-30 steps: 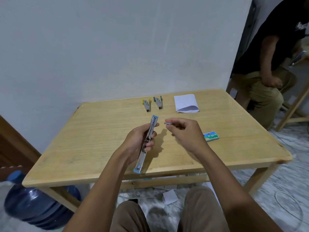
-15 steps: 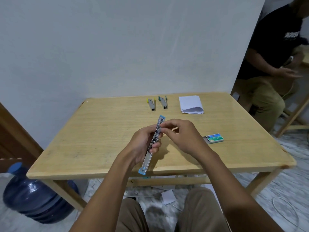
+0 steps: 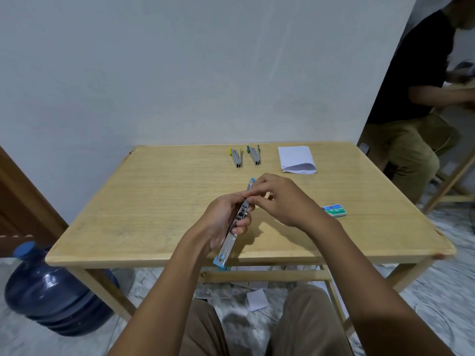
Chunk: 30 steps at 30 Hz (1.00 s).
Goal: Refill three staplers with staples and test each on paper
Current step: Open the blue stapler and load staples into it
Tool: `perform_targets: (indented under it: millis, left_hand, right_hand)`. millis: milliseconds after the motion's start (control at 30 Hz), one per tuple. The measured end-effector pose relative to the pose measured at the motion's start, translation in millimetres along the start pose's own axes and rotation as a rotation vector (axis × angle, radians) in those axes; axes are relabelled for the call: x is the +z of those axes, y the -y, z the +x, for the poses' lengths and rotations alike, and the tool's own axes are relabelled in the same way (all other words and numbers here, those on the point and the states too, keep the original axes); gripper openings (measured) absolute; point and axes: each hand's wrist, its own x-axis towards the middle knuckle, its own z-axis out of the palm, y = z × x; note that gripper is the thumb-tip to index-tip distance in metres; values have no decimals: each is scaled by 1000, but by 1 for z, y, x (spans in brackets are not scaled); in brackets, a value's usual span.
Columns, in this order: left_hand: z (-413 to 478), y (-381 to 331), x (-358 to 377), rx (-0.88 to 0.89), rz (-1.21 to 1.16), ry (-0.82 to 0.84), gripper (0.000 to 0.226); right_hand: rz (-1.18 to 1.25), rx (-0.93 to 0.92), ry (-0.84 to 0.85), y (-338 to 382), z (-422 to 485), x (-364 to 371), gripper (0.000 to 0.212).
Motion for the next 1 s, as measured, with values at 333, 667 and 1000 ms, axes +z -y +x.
perform_targets:
  millis: [333,667,1000]
  left_hand:
    - [-2,2,2,-52,-9,-87,22]
    - [-2,3,0,-51,-10,-122,25]
    - [4,8,-5,-57,-76,-203,33]
  right_hand:
    - [-73,-11,-137,-13,-16,22,9]
    - [-457,-23,-115,-17,-16,16,29]
    - [51,14,-203,-15,-28,28,24]
